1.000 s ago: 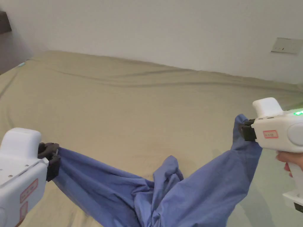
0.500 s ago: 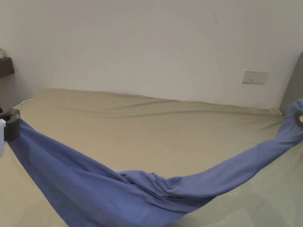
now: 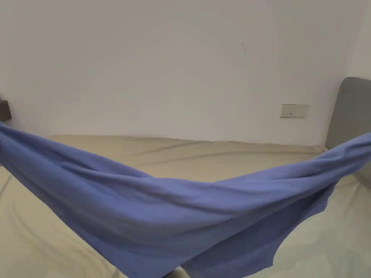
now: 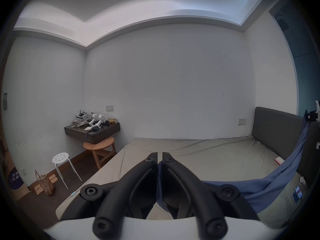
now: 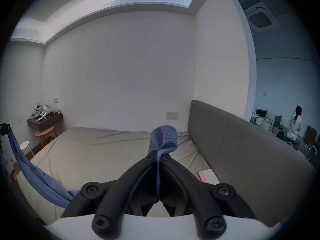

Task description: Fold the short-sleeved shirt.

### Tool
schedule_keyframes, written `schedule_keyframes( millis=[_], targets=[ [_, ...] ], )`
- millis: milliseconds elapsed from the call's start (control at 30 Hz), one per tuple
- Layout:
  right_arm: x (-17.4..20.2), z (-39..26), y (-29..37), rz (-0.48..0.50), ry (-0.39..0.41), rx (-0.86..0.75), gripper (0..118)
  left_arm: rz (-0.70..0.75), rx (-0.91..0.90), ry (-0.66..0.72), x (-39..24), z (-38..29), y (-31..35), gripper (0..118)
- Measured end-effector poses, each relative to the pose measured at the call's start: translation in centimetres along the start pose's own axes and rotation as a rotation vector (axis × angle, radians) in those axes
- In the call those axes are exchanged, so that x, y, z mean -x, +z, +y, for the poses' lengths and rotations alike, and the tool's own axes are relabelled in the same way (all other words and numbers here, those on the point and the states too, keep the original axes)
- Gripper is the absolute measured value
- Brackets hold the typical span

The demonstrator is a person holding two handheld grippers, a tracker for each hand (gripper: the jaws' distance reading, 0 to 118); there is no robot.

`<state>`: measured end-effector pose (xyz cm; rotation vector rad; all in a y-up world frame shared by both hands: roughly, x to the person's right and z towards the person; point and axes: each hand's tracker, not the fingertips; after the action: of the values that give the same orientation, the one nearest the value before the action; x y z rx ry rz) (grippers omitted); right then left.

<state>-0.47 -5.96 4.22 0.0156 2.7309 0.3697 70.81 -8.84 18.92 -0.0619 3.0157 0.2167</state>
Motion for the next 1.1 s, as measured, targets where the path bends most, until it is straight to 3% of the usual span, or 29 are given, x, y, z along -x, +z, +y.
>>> schedule_keyframes(
  millis=[233,500,867,1100],
  targets=[
    [-2.0,2.2,-1.1,-0.043,-0.060,-0.012,2,0.020,0.025,-0.004,0.7,2.7,-3.1,2],
    [-2.6,4.8,-4.1,-0.073,-0.073,-0.019,2,0.023,0.064,0.028,0.5,4.5,-8.2,2],
    [0.0,7.0,-10.4,-0.126,-0.082,-0.033,2,0.086,0.033,0.010,-1.6,6.8,-15.7,2],
    [1.3,4.6,-14.0,-0.124,-0.089,-0.027,2,0.106,0.030,0.026,-1.7,5.2,-19.4,2]
  ],
)
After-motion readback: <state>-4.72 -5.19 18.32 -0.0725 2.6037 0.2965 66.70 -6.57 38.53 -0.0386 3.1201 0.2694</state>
